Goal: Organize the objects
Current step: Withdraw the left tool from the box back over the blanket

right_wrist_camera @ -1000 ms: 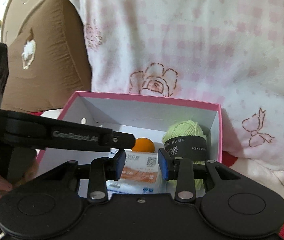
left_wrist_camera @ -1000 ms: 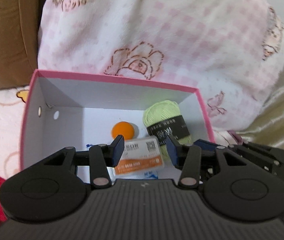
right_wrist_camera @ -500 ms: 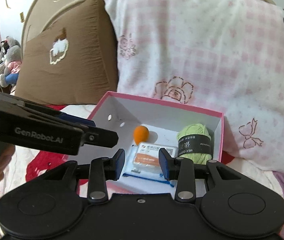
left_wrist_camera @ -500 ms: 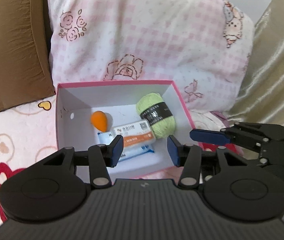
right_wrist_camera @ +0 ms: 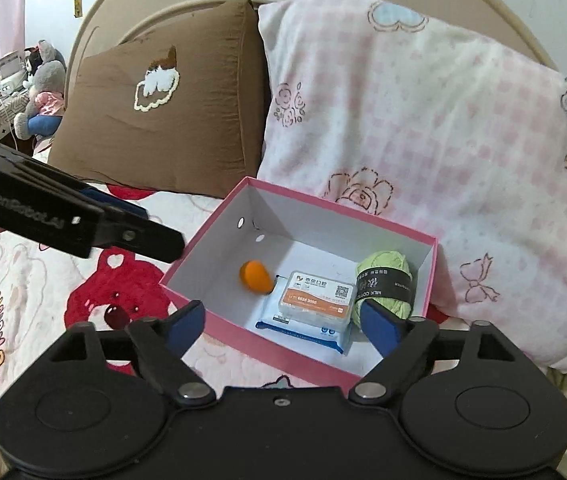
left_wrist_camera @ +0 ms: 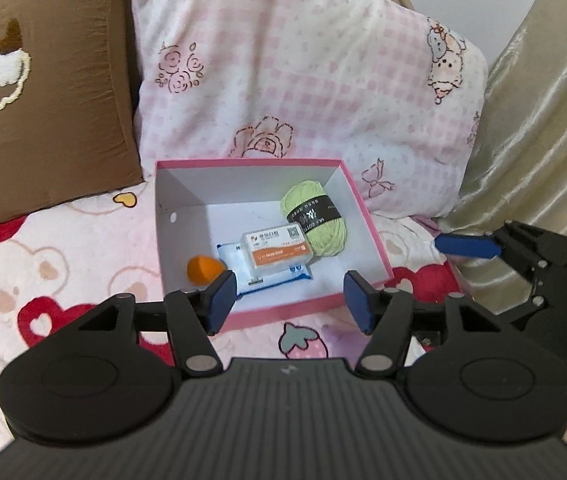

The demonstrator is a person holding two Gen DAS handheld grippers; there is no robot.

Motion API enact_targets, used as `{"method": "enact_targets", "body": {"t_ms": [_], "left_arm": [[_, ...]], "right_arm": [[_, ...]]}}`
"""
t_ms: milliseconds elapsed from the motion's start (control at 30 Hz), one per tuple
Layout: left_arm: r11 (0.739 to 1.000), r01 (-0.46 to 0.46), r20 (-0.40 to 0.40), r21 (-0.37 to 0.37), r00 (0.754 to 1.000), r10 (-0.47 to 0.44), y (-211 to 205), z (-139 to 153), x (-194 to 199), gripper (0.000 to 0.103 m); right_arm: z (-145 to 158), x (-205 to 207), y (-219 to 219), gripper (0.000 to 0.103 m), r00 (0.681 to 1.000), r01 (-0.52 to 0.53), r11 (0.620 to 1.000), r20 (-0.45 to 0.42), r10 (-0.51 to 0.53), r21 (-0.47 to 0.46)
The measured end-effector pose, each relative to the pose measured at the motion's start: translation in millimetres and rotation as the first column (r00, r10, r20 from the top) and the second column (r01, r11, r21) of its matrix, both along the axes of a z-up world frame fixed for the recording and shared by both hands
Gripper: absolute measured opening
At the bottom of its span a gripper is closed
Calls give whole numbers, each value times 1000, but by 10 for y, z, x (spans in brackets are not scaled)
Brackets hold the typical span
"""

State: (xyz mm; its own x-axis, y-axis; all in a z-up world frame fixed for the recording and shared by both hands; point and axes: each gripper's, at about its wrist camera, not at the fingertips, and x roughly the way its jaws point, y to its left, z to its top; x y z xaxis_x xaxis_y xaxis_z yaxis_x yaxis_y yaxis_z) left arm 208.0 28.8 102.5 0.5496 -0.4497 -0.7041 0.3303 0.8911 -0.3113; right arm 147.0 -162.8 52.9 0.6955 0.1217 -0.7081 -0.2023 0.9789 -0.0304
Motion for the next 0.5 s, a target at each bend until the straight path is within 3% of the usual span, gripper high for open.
{"method": "enact_targets", "body": {"t_ms": [267,500], "left_arm": [[999,4,22,-37,1000,-3,187,139,-389,69],[1000,19,30,-23,999,-18,206,204,-654,78]], "right_arm": [[161,-416,41,94,1000,-5,999,27,4,44],[202,-658,161,94,1000,12,1000,-10,-12,19]]}}
